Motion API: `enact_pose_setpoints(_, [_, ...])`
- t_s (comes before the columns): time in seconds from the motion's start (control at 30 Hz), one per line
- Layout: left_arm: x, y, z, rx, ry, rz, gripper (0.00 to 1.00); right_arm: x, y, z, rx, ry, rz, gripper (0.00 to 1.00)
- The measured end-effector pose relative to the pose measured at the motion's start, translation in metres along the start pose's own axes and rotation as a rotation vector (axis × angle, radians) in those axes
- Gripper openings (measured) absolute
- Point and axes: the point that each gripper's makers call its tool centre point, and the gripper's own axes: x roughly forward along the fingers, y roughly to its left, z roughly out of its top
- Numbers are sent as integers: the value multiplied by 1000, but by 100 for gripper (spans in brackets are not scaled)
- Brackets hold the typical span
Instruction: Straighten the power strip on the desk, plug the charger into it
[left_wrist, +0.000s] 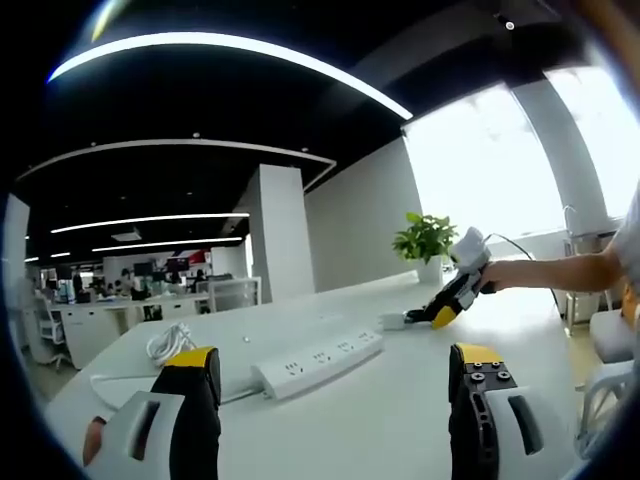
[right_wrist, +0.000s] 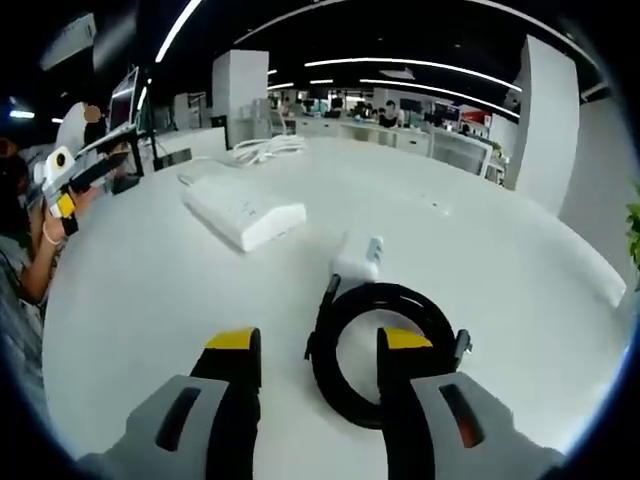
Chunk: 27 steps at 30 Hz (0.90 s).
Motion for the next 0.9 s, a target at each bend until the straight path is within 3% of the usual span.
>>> enact_pose_setpoints(0.07, [0,0,0,0,1,-1,97,-1,2,6,-22,-32,23,44])
enact_pose_setpoints(0.13, [1,0,0,1,0,-1,97,-2,-5,5,-25,-24,-13,43])
enact_pose_setpoints(0.27, [1,-1,1,1,-3,-2,97,-2,-8,5,-37,-24,-14,29])
enact_pose_setpoints(0.37, [1,0,2,0,-5,-1,97,1,-5,-4,5,24,14,35])
enact_pose_setpoints(0.47, [2,0,0,-5,-2,-1,97,3,-9,-19,-69,108,-41,35])
enact_pose_setpoints(0.9, [4,-3,-5,-9,11,-10,96,6,-9,-16,-36,100,-28,19])
